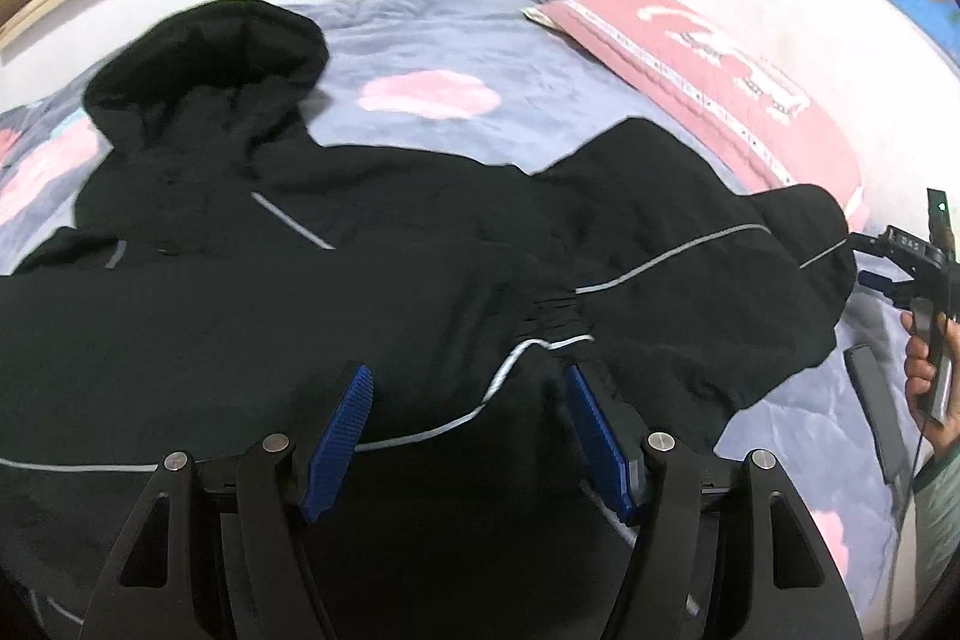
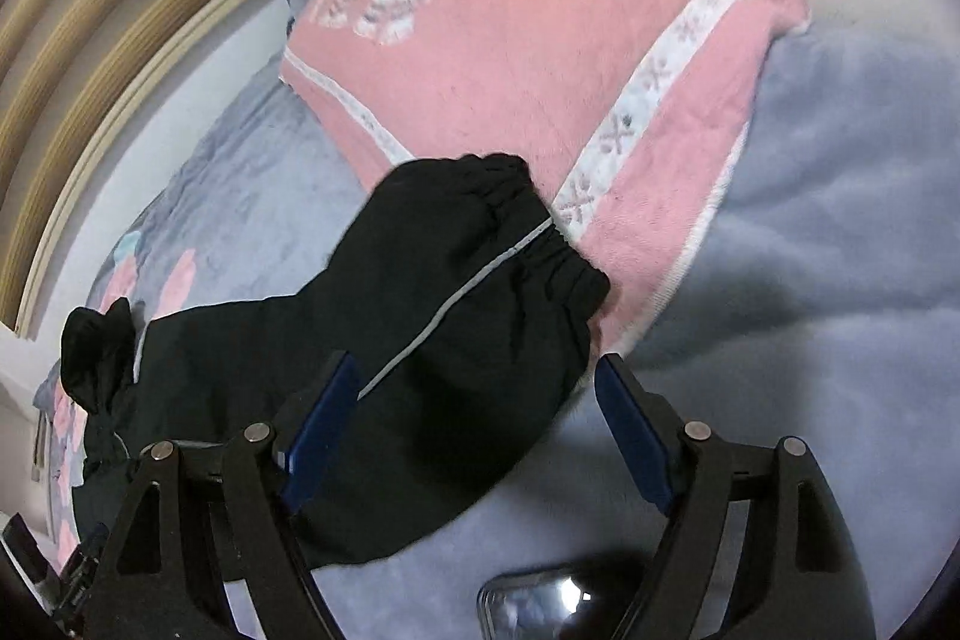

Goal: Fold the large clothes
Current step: 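Fold the held sleeve across the jacket body with the right gripper, release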

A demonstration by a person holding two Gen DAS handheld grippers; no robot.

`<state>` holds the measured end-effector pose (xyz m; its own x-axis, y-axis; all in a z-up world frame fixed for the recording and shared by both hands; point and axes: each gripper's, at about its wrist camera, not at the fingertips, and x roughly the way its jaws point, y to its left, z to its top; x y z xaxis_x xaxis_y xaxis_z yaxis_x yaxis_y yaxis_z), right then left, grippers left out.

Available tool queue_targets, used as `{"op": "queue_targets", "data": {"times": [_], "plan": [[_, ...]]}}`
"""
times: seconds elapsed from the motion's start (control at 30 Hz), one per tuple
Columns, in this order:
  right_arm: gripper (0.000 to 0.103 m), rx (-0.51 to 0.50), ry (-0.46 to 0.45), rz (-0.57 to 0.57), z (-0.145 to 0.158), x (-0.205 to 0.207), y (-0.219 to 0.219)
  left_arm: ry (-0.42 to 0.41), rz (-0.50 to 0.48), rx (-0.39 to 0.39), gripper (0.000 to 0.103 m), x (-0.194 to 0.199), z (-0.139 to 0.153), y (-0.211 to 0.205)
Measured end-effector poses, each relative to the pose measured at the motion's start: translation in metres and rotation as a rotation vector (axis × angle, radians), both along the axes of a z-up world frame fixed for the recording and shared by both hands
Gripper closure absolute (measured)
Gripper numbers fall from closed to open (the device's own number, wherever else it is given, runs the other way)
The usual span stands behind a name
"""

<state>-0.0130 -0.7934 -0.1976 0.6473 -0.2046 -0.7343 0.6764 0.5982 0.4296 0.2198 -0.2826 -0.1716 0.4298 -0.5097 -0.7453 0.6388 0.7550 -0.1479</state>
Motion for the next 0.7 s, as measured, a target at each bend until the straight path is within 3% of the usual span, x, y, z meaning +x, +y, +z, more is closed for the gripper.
{"op": "queue_targets", "data": {"times": [0.07,0.13,0.17,0.2,0.3,0.43,0.5,0.57,0.7], "plan": [[0.019,0.041,-0.006,0.017,-0.011,0.011,-0.006,0.022,0.005,0.008,0.035,0.002,-0.007,-0.008],[0.046,-0.019,0.051,0.020,-0.014,0.019,-0.003,0.032,0.006,0.020,0.035,0.002,-0.011,-0.014],[0.075,-0.074,0.082,0.025,-0.011,0.020,0.002,0.028,0.005,0.031,0.035,0.002,-0.013,-0.017],[0.079,-0.096,0.070,0.029,-0.007,0.016,0.007,0.013,0.004,0.043,0.035,0.001,-0.014,-0.020],[0.086,-0.150,-0.045,0.005,0.020,-0.016,0.022,-0.047,0.026,0.044,0.035,-0.003,-0.006,-0.022],[0.087,-0.241,-0.115,-0.062,0.049,-0.051,0.024,-0.063,0.055,-0.009,0.035,0.000,0.005,-0.022],[0.087,-0.211,-0.109,-0.064,0.045,-0.052,0.016,-0.025,0.057,0.025,0.035,0.007,-0.006,-0.030],[0.087,-0.168,-0.056,-0.075,0.027,-0.044,0.008,0.065,0.063,0.104,0.032,0.021,-0.033,-0.041],[0.087,-0.043,0.024,-0.067,-0.013,-0.028,-0.005,0.068,0.058,0.111,0.032,0.023,-0.036,-0.042]]}}
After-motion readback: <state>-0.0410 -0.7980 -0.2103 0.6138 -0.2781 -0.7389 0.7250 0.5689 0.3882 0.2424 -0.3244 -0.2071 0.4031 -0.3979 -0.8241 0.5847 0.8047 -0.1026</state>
